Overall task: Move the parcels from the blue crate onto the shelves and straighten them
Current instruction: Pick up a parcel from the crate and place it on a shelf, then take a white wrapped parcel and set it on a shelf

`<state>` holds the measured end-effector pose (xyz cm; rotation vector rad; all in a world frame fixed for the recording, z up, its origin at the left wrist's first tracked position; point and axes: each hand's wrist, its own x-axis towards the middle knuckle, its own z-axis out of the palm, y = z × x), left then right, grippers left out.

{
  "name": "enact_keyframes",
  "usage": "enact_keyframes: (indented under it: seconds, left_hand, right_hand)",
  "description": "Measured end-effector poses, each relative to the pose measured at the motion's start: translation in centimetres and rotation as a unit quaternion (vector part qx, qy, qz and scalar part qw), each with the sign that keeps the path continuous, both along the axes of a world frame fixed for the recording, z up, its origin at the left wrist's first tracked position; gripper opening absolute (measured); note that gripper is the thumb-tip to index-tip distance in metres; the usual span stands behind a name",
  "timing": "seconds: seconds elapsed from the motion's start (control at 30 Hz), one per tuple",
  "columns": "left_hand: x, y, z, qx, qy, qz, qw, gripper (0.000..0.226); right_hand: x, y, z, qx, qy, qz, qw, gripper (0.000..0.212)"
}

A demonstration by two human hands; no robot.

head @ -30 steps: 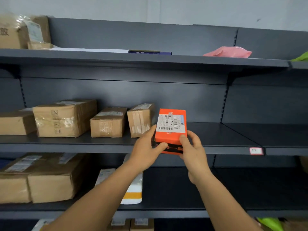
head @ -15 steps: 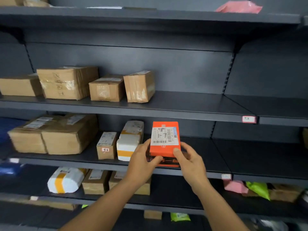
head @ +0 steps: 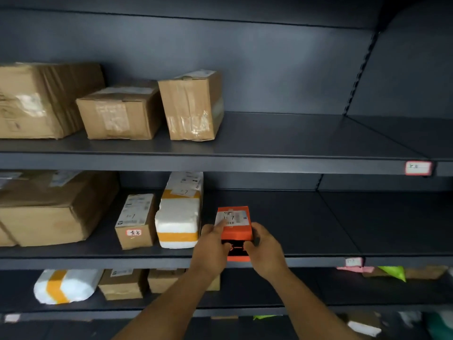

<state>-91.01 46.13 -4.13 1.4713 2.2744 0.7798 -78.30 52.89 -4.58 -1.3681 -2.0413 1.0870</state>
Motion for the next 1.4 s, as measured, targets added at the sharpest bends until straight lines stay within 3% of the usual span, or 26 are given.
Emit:
enact_keyframes:
  seconds: [0.13, 0.2, 0.4, 0.53, 0.67, 0.9, 1.17, 1.4]
  left_hand:
    - [-2.1, 3.3, -2.7, -0.041, 0.148, -0.064, 0.986, 0.039]
    - [-2.7, 4.7, -3.4, -0.064, 0.173, -0.062, 0.981, 0.035]
    - [-4.2, 7.9, -1.8, -0.115, 0.274, -0.073, 0.952, 0.056]
    - [-4.1, 8.9, -1.8, -0.151, 0.304, -0.083, 0.937, 0.063]
    - [-3.1, 8.7, -1.7, -0.128, 0.294, -0.102, 0.942, 0.07]
    - [3.2, 7.2, -1.1, -0.085, 0.246, -0.195, 0.946, 0.078]
    - [16.4, 2.6, -0.6, -0.049, 0.246, -0.307, 0.918, 0.081]
    - [29.9, -3.9, 0.1, -0.029, 0.252, -0.406, 0.878, 0.078]
  right_hand:
    - [-2.7, 2.7, -2.7, -0.012, -0.066, 0.028, 0.997, 0.062]
    - [-3.7, 3.7, -3.7, -0.021, -0.1, 0.042, 0.994, 0.07]
    - [-6.0, 6.1, -3.6, -0.028, -0.149, 0.061, 0.987, 0.083]
    - [-6.4, 7.0, -3.1, -0.036, -0.171, 0.083, 0.981, 0.094]
    - [-4.6, 6.5, -2.9, -0.011, -0.187, 0.067, 0.98, 0.095]
    - [3.9, 2.8, -2.4, 0.039, -0.284, 0.031, 0.957, 0.09]
    - [18.1, -4.1, -1.7, 0.031, -0.338, -0.096, 0.936, 0.089]
    - [31.4, -13.5, -0.8, 0.009, -0.326, -0.212, 0.921, 0.088]
